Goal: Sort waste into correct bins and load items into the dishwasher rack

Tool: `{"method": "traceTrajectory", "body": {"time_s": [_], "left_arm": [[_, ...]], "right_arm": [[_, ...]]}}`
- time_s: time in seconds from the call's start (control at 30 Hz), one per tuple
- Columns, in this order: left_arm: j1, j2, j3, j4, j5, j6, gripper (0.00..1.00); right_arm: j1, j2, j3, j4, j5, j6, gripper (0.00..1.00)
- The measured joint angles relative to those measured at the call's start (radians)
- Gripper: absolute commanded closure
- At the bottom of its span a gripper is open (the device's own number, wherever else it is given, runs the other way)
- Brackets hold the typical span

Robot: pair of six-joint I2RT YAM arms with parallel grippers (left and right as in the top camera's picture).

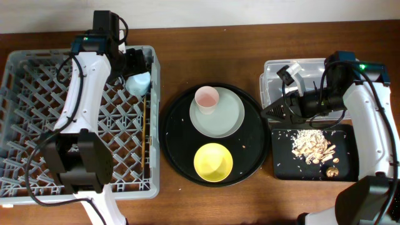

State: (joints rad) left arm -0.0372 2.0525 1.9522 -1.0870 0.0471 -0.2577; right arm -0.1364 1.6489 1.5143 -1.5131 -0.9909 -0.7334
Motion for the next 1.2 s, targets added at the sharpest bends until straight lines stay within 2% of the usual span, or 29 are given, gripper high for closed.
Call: {"method": "traceTrajectory", "body": {"time_s": [0.03,0.07,0.1,0.13,0.17,0.2,0.23,0.3,0.37,0.4,0.43,0.5,0.57,0.7,0.73,0.77,0.8,0.9,0.97,1.03,1.07,1.1,1.2], "left_arm": [[0.000,0.000,0.000,0.000,0.000,0.000,0.13],[0.000,0.000,0.000,-0.002,0.000,0.000,0.13],[0.000,0.000,0.000,-0.011,0.000,0.000,0.13],[0.000,-0.006,0.000,-0.012,0.005,0.000,0.13],[0.001,-0.053,0.000,-0.026,0.046,0.006,0.04],[0.006,-0.144,0.000,-0.058,0.090,0.008,0.01],[0.012,-0.242,0.002,-0.101,0.115,0.013,0.01],[0.021,-0.430,0.018,-0.161,0.135,0.015,0.01],[0.021,-0.516,0.025,-0.188,0.144,0.015,0.01],[0.022,-0.523,0.025,-0.189,0.145,0.015,0.01],[0.023,-0.523,0.024,-0.190,0.145,0.015,0.01],[0.023,-0.523,0.024,-0.190,0.145,0.015,0.01],[0.023,-0.523,0.024,-0.190,0.145,0.015,0.01],[0.023,-0.523,0.024,-0.190,0.148,0.015,0.01],[0.023,-0.523,0.024,-0.190,0.148,0.015,0.01],[0.023,-0.523,0.024,-0.190,0.148,0.015,0.01],[0.023,-0.523,0.024,-0.190,0.148,0.015,0.01],[0.023,-0.523,0.024,-0.190,0.148,0.015,0.01],[0.023,-0.523,0.024,-0.189,0.148,0.015,0.01],[0.023,-0.523,0.023,-0.192,0.148,0.015,0.01],[0.023,-0.523,0.023,-0.191,0.148,0.015,0.01],[0.023,-0.523,0.023,-0.192,0.148,0.015,0.01],[0.023,-0.523,0.023,-0.192,0.148,0.015,0.01]], "right_arm": [[0.000,0.000,0.000,0.000,0.000,-0.004,0.01],[0.000,0.000,-0.002,0.000,-0.005,-0.003,0.01],[0.000,0.000,-0.002,-0.001,-0.047,-0.004,0.08],[0.000,0.000,-0.002,-0.023,-0.093,-0.006,0.43],[0.000,0.000,-0.002,-0.016,-0.137,-0.002,0.56],[0.010,0.000,-0.004,0.040,-0.151,0.025,0.56],[0.056,-0.002,-0.008,0.224,-0.087,0.159,0.56],[0.236,0.002,-0.011,0.496,0.238,0.453,0.57],[0.475,0.005,-0.014,0.660,0.546,0.591,0.61],[0.602,0.008,-0.014,0.711,0.709,0.629,0.66],[0.692,0.017,-0.014,0.752,0.846,0.649,0.67],[0.766,0.071,-0.013,0.812,1.015,0.666,0.66],[0.779,0.169,-0.013,0.845,1.089,0.675,0.63],[0.779,0.298,-0.013,0.864,1.107,0.681,0.65],[0.779,0.316,-0.013,0.864,1.107,0.681,0.77],[0.779,0.325,-0.013,0.861,1.107,0.677,0.93],[0.779,0.329,-0.013,0.854,1.107,0.681,0.96],[0.779,0.330,-0.006,0.816,1.110,0.681,0.96],[0.779,0.297,0.023,0.706,1.070,0.681,0.96],[0.779,0.134,0.066,0.627,0.976,0.681,0.96],[0.774,-0.047,0.090,0.601,0.919,0.682,0.96],[0.766,-0.134,0.104,0.593,0.893,0.682,0.96],[0.582,-0.398,0.112,0.516,0.639,0.668,0.96]]}}
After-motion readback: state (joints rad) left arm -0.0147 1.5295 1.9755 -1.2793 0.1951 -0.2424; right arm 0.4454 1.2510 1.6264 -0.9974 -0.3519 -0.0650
